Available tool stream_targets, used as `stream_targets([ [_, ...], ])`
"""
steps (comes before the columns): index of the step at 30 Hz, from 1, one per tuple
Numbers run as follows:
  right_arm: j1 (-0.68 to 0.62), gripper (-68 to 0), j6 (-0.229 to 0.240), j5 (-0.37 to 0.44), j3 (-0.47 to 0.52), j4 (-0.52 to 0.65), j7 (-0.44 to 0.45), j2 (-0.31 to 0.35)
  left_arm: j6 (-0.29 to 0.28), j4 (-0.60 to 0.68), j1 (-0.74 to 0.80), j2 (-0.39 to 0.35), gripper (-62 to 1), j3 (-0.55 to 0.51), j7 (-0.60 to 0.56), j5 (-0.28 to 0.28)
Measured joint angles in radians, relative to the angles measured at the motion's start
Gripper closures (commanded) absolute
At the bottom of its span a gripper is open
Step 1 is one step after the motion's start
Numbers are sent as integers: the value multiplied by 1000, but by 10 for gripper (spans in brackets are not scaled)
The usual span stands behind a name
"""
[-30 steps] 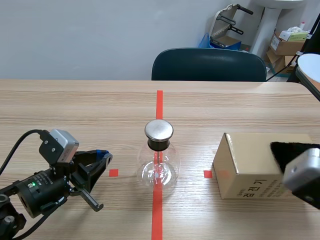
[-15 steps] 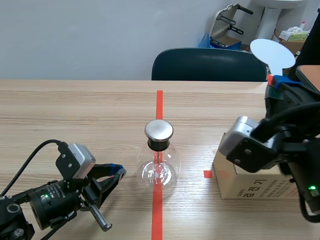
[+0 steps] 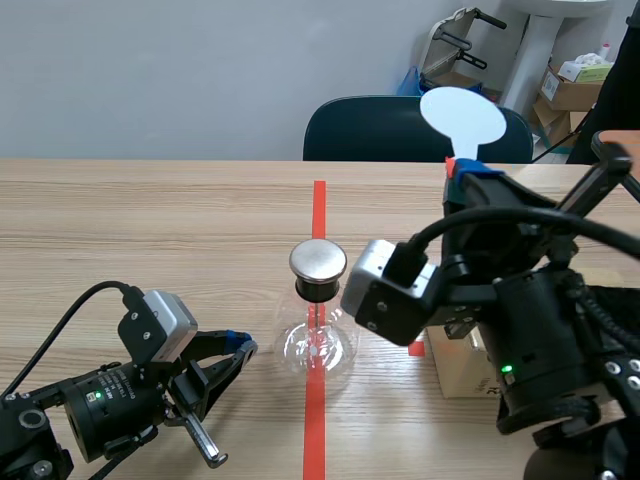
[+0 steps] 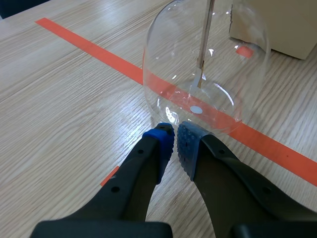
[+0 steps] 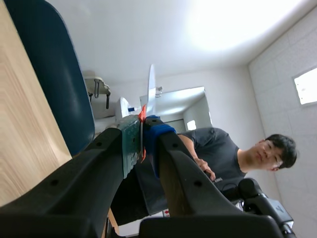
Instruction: Do the electroscope experiment
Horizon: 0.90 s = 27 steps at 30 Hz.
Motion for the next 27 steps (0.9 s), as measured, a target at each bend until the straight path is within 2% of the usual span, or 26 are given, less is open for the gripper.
stream_targets([
  [5,41,-19,-2,-9,-18,-113,-4,0,0,0,0,0,-70,0,0,0],
  [10,85,-19,-85,-21,-35,-214,-4,0,0,0,0,0,-70,0,0,0],
  [16,122,-19,-93,-44,-39,-302,-4,-4,0,0,0,0,-70,0,0,0],
  [19,123,-19,-117,-43,-39,-323,1,-6,0,0,0,0,-70,0,0,0],
  [27,123,-19,-124,-43,-39,-323,11,-8,0,0,0,0,-70,0,0,0],
])
